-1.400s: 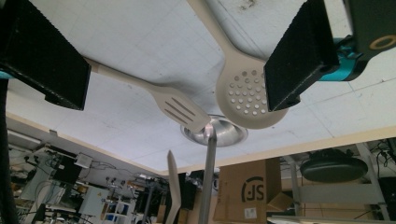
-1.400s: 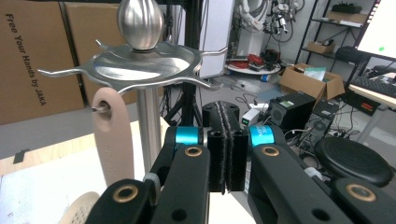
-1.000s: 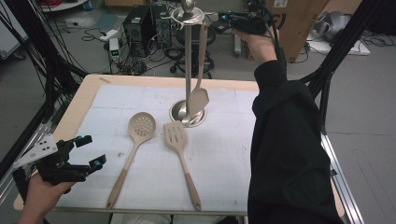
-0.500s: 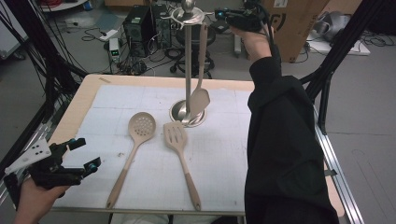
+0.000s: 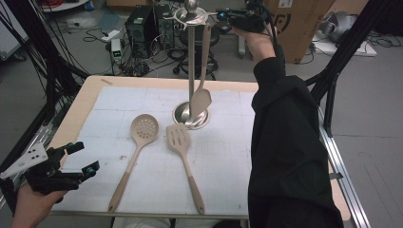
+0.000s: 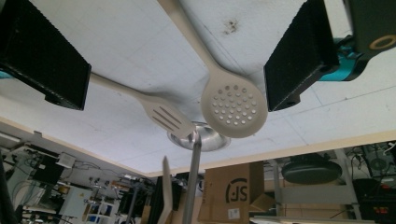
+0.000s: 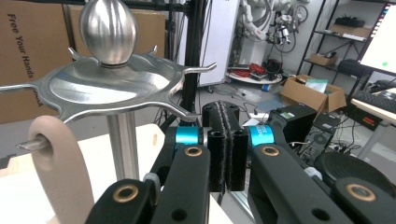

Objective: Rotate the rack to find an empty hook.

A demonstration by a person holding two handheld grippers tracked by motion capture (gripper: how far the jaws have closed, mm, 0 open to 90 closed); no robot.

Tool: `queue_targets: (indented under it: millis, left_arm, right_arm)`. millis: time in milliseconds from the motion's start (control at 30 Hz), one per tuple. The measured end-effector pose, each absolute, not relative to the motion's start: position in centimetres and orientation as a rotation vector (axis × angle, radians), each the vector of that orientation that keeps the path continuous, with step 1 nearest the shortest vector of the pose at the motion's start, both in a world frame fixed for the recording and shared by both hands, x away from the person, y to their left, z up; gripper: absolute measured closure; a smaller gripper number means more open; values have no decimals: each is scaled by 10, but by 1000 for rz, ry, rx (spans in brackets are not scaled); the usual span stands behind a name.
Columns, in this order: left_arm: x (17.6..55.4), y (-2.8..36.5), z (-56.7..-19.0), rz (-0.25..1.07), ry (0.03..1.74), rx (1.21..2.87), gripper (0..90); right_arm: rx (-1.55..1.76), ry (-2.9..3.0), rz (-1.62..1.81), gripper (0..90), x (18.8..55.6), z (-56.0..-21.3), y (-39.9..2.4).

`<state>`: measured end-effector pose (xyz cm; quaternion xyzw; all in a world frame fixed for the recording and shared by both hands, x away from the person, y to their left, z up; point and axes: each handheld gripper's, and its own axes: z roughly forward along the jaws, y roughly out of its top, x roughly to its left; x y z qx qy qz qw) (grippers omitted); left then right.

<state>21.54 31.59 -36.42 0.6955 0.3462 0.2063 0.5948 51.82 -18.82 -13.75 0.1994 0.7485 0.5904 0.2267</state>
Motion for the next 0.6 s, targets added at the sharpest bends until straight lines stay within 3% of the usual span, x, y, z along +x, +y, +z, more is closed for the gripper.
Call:
queue_targets:
  millis: [600]
  left_arm:
    - [216, 318, -366, 483, 821, 1613, 78]
  right_arm:
    - [529, 2060, 1672, 900, 521, -138, -190]
